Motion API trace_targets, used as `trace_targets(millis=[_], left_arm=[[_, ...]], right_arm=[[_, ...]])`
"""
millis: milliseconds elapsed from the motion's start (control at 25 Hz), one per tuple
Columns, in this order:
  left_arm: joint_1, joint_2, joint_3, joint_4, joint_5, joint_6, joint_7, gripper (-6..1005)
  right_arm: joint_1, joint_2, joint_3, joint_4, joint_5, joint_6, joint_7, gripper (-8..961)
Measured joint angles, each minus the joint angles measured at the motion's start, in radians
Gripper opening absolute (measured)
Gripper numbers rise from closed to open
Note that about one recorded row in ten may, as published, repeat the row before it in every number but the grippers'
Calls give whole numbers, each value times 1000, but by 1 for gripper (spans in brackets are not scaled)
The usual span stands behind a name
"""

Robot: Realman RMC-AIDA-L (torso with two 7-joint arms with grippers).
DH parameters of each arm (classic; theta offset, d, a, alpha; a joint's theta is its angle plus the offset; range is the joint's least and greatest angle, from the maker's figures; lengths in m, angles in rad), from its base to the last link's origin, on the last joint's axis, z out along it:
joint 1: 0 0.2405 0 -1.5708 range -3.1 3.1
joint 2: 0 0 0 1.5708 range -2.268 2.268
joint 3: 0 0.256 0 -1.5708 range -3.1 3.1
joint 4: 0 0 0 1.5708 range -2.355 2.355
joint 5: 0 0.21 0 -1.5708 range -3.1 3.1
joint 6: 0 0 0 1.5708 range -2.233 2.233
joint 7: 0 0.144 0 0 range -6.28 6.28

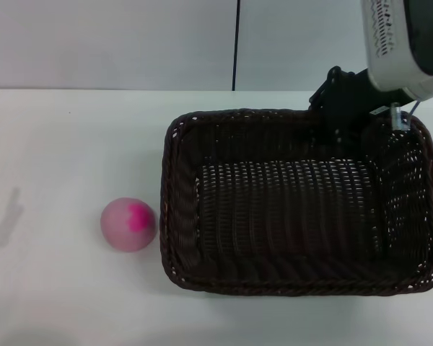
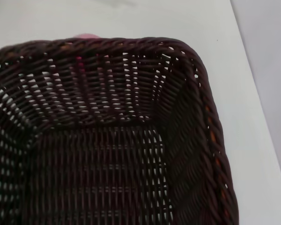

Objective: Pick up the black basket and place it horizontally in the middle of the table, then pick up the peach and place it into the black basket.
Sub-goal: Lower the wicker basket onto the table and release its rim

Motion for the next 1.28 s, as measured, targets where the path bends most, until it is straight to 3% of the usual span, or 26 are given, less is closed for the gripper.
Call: trace_targets(millis=[240,840,1280], left_arm=[[-1,1,1,2,0,1,0,750],[-7,2,1,5,0,-3,0,739],[-11,2,1,10,0,2,0,731]], right_arm=[[0,0,-3,13,6,28,8,156],[-21,4,-9,17,28,78,33,279],[-76,6,-95,-50,33,141,51,542]])
